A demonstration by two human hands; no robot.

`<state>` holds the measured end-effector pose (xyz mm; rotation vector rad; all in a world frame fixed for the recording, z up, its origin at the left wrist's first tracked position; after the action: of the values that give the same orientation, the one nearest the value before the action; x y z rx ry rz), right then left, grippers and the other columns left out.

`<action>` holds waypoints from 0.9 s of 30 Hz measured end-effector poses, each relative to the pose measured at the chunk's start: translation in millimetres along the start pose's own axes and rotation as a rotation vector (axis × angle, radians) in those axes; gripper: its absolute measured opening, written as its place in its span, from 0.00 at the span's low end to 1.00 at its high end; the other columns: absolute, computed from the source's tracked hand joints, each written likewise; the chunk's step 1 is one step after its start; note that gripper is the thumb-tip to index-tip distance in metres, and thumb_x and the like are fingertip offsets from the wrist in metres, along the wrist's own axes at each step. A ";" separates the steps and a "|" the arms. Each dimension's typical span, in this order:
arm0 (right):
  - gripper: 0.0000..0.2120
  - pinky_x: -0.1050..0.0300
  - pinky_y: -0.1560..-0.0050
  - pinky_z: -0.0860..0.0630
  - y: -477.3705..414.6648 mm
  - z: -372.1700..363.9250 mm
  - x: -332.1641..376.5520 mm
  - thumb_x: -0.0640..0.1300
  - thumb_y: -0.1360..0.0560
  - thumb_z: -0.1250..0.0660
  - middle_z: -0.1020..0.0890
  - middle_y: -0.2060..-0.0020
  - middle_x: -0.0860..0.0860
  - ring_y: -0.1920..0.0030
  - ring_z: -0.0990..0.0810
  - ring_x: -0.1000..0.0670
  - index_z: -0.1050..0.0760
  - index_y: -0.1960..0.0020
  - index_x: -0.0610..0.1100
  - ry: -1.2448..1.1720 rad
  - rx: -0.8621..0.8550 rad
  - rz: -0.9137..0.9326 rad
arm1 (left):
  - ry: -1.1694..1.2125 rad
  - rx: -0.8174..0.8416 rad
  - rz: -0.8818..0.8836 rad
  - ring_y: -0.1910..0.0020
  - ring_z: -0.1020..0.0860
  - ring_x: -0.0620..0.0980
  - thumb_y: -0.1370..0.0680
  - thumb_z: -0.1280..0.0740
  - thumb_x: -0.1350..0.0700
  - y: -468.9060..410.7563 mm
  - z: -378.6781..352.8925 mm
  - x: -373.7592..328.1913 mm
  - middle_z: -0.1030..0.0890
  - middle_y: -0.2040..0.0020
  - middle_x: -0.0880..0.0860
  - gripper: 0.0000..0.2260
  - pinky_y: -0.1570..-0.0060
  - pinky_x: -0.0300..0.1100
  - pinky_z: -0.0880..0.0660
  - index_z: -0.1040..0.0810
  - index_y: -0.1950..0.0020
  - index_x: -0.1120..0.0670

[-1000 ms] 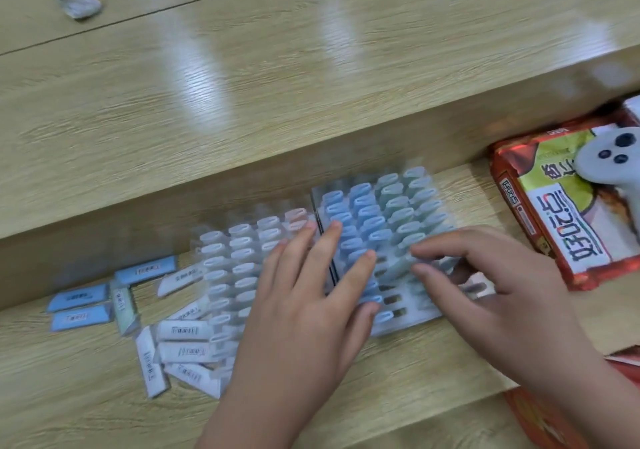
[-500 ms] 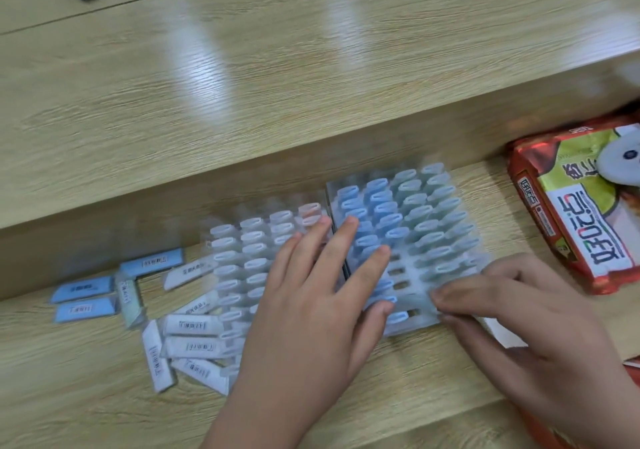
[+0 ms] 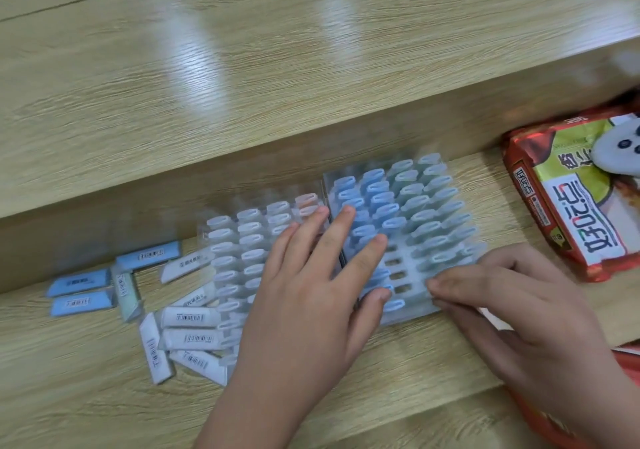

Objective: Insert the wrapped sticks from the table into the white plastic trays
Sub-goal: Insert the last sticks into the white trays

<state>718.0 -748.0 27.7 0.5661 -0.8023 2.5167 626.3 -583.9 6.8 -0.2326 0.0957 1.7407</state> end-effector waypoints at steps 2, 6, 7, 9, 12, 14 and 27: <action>0.06 0.50 0.60 0.25 0.3 -4.9 2.3 0.45 0.23 0.29 0.16 0.52 0.57 0.61 0.23 0.47 0.14 0.52 0.45 0.036 0.029 0.041 | 0.004 0.000 -0.001 0.24 0.37 0.57 0.19 0.41 0.41 0.0 -0.8 0.1 0.32 0.24 0.54 0.21 0.27 0.56 0.39 0.27 0.28 0.46; 0.05 0.47 0.58 0.27 2.9 -10.9 4.4 0.46 0.25 0.29 0.16 0.51 0.55 0.57 0.24 0.46 0.14 0.52 0.48 0.157 0.074 0.092 | 0.001 0.013 -0.004 0.24 0.37 0.57 0.19 0.42 0.41 0.2 -1.0 -0.5 0.32 0.24 0.54 0.22 0.28 0.57 0.39 0.27 0.27 0.46; 0.06 0.47 0.57 0.26 3.5 -10.3 4.2 0.47 0.25 0.30 0.16 0.51 0.54 0.57 0.23 0.46 0.14 0.52 0.48 0.144 0.073 0.082 | 0.007 0.019 -0.004 0.24 0.37 0.57 0.19 0.42 0.41 0.2 -0.1 -1.3 0.33 0.24 0.54 0.22 0.27 0.56 0.39 0.27 0.27 0.46; 0.09 0.49 0.52 0.26 3.2 -8.9 4.9 0.49 0.25 0.31 0.17 0.49 0.54 0.56 0.22 0.45 0.15 0.49 0.49 0.084 0.073 0.025 | 0.034 0.017 -0.001 0.23 0.38 0.56 0.19 0.43 0.40 0.8 3.0 -2.3 0.33 0.23 0.53 0.22 0.26 0.55 0.40 0.28 0.27 0.46; 0.13 0.58 0.41 0.31 -3.7 -4.8 11.0 0.49 0.26 0.32 0.19 0.44 0.55 0.46 0.22 0.48 0.21 0.42 0.49 -0.062 0.004 -0.116 | 0.229 -0.065 0.050 0.21 0.42 0.50 0.18 0.43 0.42 5.1 15.8 6.2 0.36 0.22 0.49 0.22 0.24 0.49 0.44 0.31 0.25 0.46; 0.14 0.61 0.38 0.33 -13.1 -7.6 22.2 0.48 0.26 0.32 0.20 0.42 0.56 0.41 0.23 0.53 0.22 0.41 0.49 -0.118 -0.027 -0.153 | 0.385 -0.176 0.128 0.23 0.40 0.48 0.18 0.41 0.46 14.1 29.8 23.3 0.33 0.24 0.47 0.21 0.25 0.50 0.40 0.30 0.26 0.47; 0.14 0.59 0.43 0.29 -67.2 -139.4 155.6 0.50 0.24 0.35 0.20 0.44 0.60 0.42 0.23 0.54 0.23 0.40 0.51 -0.137 0.249 -0.047 | 0.355 -0.349 0.569 0.36 0.26 0.50 0.23 0.38 0.49 176.8 33.7 173.2 0.23 0.36 0.50 0.19 0.36 0.51 0.28 0.21 0.35 0.54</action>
<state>590.7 -569.3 30.3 0.8380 -0.5173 2.5724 420.7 -442.8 -8.2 -0.8363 0.1244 2.2601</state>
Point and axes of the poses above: each hand's wrist, its own y-axis away from the middle knuckle, its own z-axis out of the back of the hand, x = y × z, the point moved 6 cm from there along -y, towards the middle knuckle
